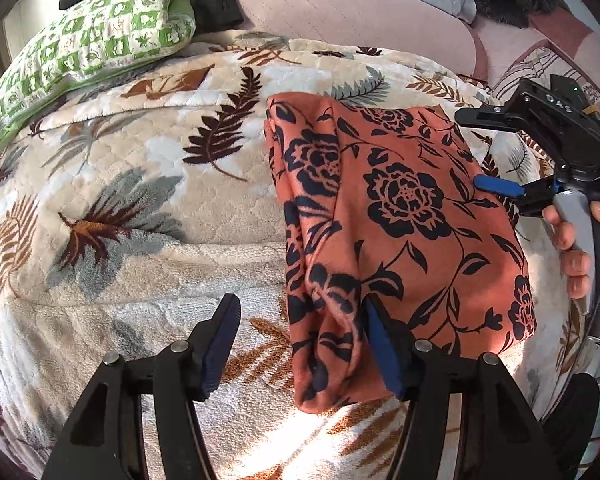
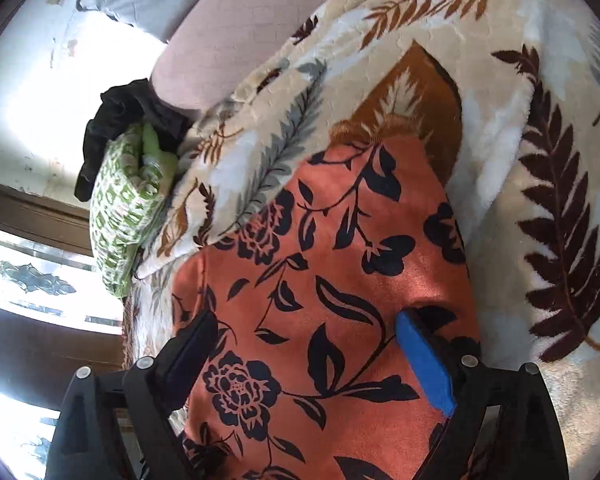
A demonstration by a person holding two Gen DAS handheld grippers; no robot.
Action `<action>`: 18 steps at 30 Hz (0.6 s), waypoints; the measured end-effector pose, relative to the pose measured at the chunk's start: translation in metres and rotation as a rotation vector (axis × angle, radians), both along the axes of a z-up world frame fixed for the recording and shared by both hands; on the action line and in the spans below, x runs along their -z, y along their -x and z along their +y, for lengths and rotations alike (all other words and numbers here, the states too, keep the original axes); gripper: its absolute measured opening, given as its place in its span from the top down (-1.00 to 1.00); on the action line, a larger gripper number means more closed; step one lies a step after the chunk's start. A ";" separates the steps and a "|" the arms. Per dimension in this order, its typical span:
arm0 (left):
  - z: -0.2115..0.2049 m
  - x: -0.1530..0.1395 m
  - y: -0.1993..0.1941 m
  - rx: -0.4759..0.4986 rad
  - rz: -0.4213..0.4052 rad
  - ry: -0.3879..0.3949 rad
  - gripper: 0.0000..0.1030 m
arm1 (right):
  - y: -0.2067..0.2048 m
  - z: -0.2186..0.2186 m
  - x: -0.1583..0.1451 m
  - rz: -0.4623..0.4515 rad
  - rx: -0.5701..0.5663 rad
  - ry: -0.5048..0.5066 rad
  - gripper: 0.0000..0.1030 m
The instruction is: Fold small clothes
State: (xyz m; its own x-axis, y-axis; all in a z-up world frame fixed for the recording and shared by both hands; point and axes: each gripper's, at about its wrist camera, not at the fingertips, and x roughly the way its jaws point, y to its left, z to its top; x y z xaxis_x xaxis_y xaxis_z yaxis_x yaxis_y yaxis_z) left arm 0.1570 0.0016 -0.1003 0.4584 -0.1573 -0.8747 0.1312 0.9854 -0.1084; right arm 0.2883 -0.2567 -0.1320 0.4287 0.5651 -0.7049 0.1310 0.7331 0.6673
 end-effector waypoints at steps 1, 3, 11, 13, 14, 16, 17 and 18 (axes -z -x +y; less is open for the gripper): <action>-0.001 -0.004 0.001 -0.002 -0.016 -0.016 -0.27 | 0.006 0.002 -0.012 -0.034 -0.017 0.010 -0.79; -0.002 -0.012 0.004 -0.006 -0.036 -0.034 -0.28 | 0.024 0.007 -0.034 -0.091 -0.049 0.069 -0.79; -0.001 -0.051 0.037 -0.028 -0.145 -0.061 -0.61 | 0.134 0.008 -0.081 -0.221 -0.087 0.267 -0.80; 0.002 -0.059 0.049 -0.057 -0.179 -0.075 -0.76 | 0.162 0.016 -0.088 -0.255 -0.096 0.328 -0.80; 0.004 -0.062 0.055 -0.082 -0.203 -0.086 -0.85 | 0.176 0.018 -0.090 -0.269 -0.101 0.360 -0.80; 0.011 -0.064 0.068 -0.138 -0.246 -0.116 -0.91 | 0.202 0.025 -0.089 -0.276 -0.103 0.433 -0.80; 0.015 -0.062 0.072 -0.162 -0.252 -0.122 -0.91 | 0.213 0.026 -0.087 -0.268 -0.097 0.455 -0.80; 0.020 -0.060 0.076 -0.183 -0.246 -0.120 -0.91 | 0.224 0.028 -0.083 -0.259 -0.102 0.464 -0.80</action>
State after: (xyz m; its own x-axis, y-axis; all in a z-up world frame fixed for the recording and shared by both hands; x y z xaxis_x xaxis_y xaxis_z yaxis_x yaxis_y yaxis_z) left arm 0.0810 0.0220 -0.0402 0.6691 0.0449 -0.7418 -0.0418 0.9989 0.0228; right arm 0.0646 -0.2285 -0.0485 0.5812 0.2670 -0.7687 -0.0820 0.9590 0.2711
